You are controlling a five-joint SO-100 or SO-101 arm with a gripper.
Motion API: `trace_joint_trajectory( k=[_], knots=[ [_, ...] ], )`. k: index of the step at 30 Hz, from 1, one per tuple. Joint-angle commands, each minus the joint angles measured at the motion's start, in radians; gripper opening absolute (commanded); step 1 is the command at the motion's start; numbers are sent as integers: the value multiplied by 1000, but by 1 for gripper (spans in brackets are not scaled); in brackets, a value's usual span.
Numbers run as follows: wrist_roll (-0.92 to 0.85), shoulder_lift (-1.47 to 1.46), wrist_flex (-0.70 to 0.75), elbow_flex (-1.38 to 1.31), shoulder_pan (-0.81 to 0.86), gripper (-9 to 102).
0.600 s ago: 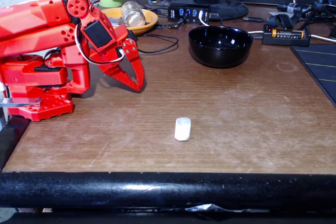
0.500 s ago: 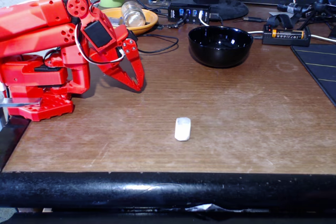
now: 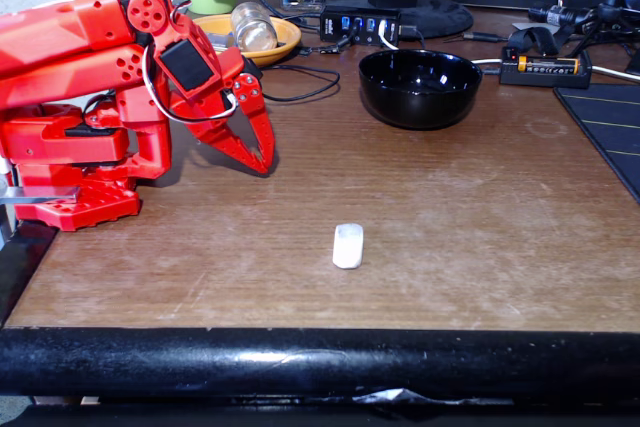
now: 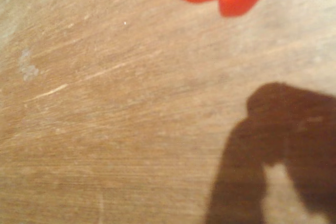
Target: Ramasse la gomme et mets-la dans le bol.
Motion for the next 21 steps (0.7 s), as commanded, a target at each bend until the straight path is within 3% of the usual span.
trace_joint_trajectory(
  k=[1, 8, 12, 18, 21],
  knots=[
    [3, -6, 0, 21, 0, -6],
    [69, -64, -117, -67, 83, -6],
    [5, -419, -262, -239, 95, -6],
    [-290, -805, -170, -583, 101, -2],
    [-322, -853, -129, -664, 101, -5]
  ],
)
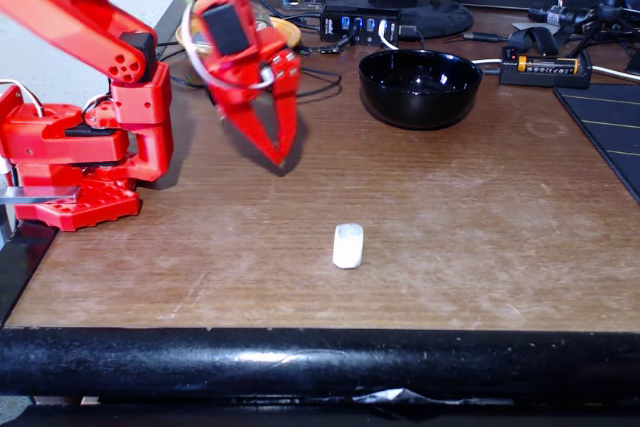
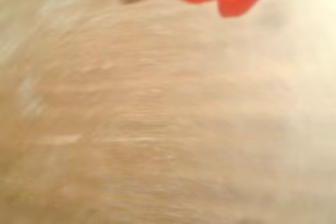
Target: Ramasse la gomme et mets-la dans le bol.
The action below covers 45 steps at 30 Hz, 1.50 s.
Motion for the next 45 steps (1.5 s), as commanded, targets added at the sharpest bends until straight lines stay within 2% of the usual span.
trace_joint_trajectory(
  k=[1, 5, 6, 9, 11, 14, 23, 37, 45],
  knots=[
    [-54, -51, 32, -181, 9, -6],
    [-71, 43, 124, -212, 2, 0],
    [-66, 43, 150, -233, 2, 4],
    [-67, -46, 199, -310, 8, 9],
    [-69, -118, 186, -325, 18, 15],
    [-98, -221, 161, -339, 46, 18],
    [-235, -442, 253, -518, 153, 18],
    [-311, -799, 209, -810, 350, 18],
    [-311, -930, 236, -963, 385, 22]
  ],
)
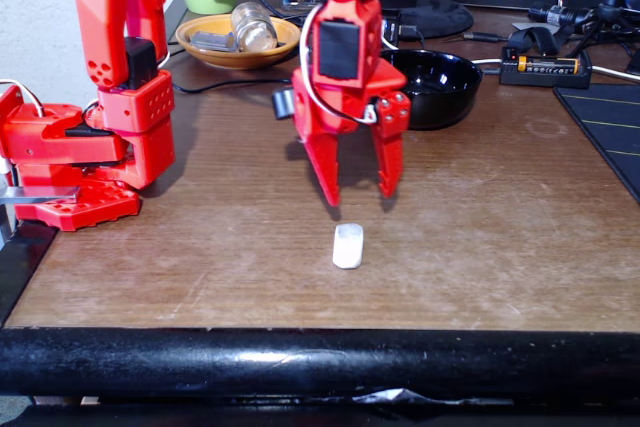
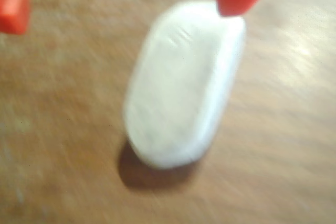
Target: Ramasse la gomme et mets-la dans le bol.
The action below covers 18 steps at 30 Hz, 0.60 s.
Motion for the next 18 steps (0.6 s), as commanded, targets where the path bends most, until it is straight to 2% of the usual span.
trace_joint_trajectory(
  k=[1, 9, 18],
  knots=[
    [5, 34, 12, -77, 2, 23],
    [9, 49, -2, -49, -3, 26],
    [-23, 21, 72, -120, 23, 26]
  ],
)
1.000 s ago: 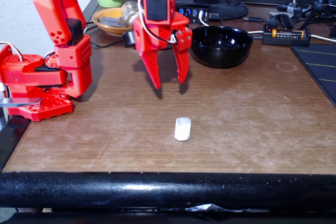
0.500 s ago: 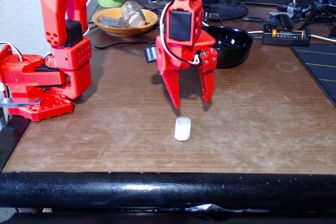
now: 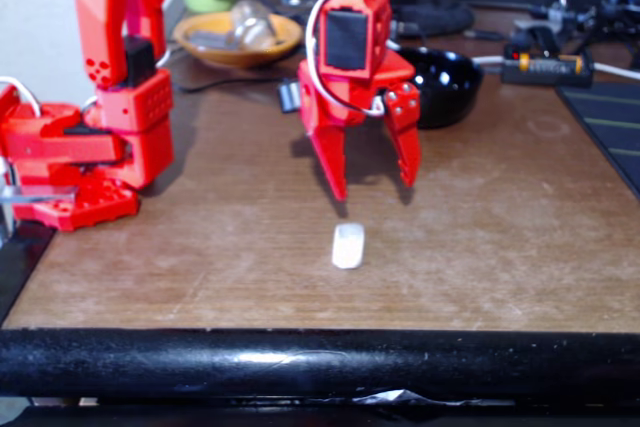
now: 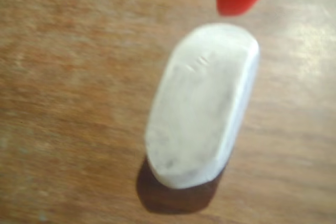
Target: Ramasse la gomme et mets-la dans le bol.
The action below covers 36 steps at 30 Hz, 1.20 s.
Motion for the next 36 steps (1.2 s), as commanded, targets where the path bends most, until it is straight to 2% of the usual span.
trace_joint_trajectory(
  k=[1, 16, 24, 36],
  knots=[
    [-26, 34, 23, -58, 31, 26],
    [-60, 155, -109, 202, 80, 26],
    [-43, 158, -101, 187, 64, 26],
    [-35, 83, -170, 221, 67, 26]
  ],
)
